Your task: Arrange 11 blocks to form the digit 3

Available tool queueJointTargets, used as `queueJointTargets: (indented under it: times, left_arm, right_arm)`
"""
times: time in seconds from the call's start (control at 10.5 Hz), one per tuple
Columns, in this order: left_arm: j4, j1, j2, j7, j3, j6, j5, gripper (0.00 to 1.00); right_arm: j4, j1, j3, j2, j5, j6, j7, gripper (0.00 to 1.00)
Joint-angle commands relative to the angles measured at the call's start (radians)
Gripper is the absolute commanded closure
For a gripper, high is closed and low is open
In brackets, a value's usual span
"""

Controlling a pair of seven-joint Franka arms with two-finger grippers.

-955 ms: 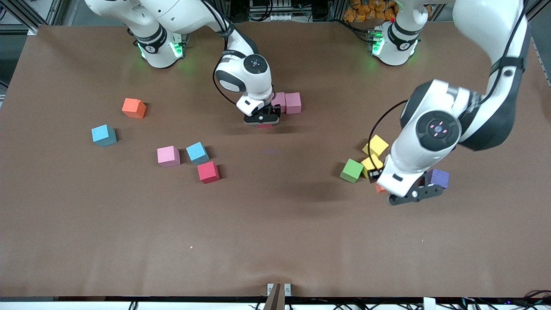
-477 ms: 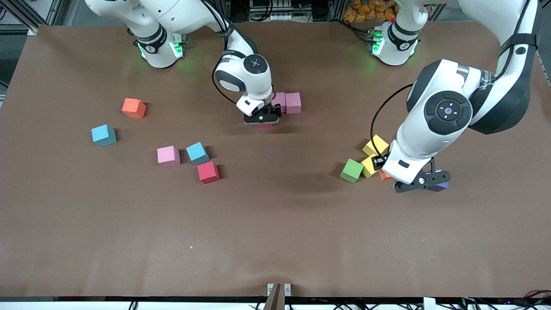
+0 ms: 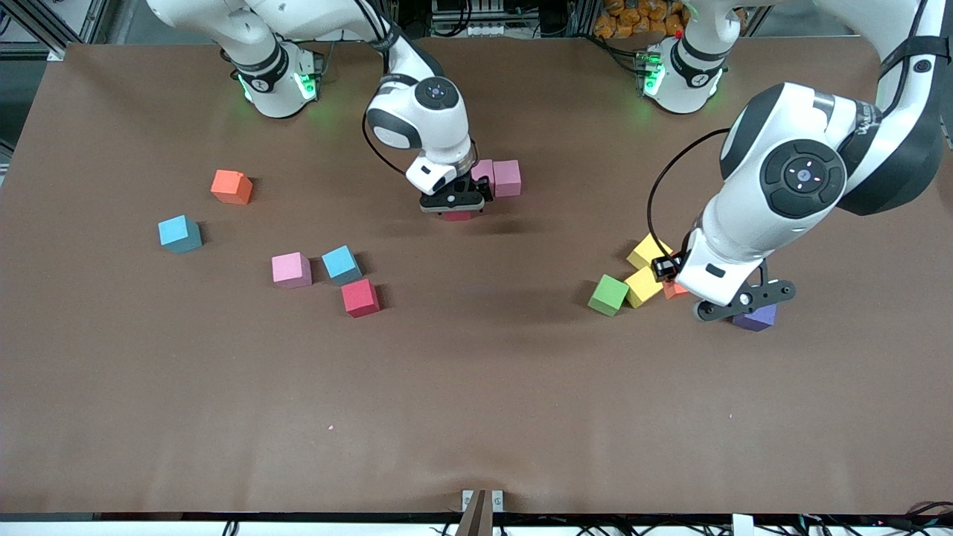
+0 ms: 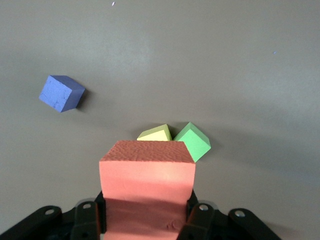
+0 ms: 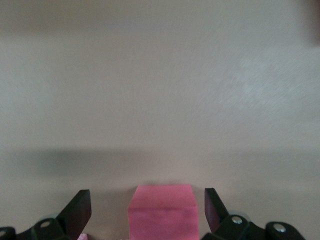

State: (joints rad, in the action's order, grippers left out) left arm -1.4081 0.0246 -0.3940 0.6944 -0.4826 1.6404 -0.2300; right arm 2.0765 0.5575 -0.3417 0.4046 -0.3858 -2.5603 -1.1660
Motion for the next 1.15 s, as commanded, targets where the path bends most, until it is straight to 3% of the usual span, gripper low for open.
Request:
queueJointTargets:
  times: [0.0, 0.19, 0.48, 1.05]
  left_arm:
    - [-0.038, 0.011, 0.04, -0.009, -0.002, -0.007, 0.026, 0.84]
    - [-0.037, 0.017, 0.041, -0.012, -0.002, -0.007, 0.031, 0.84]
    - [-0.037, 0.025, 0.041, -0.023, -0.001, -0.007, 0.031, 0.84]
    - [-0.045, 0.025, 0.041, -0.024, -0.001, -0.01, 0.037, 0.84]
  right_arm:
    - [0.022, -0.085, -0.006, -0.104, -0.019, 0.072, 0.088, 0.0]
    - [0.016, -0.239, -0.002, -0.095, -0.021, 0.071, 0.321, 0.0]
    - [-0.056, -0.37, 0.04, -0.018, -0.022, 0.065, 0.558, 0.0]
    - [-0.084, -0.424, 0.038, 0.114, -0.018, -0.034, 0.676, 0.0]
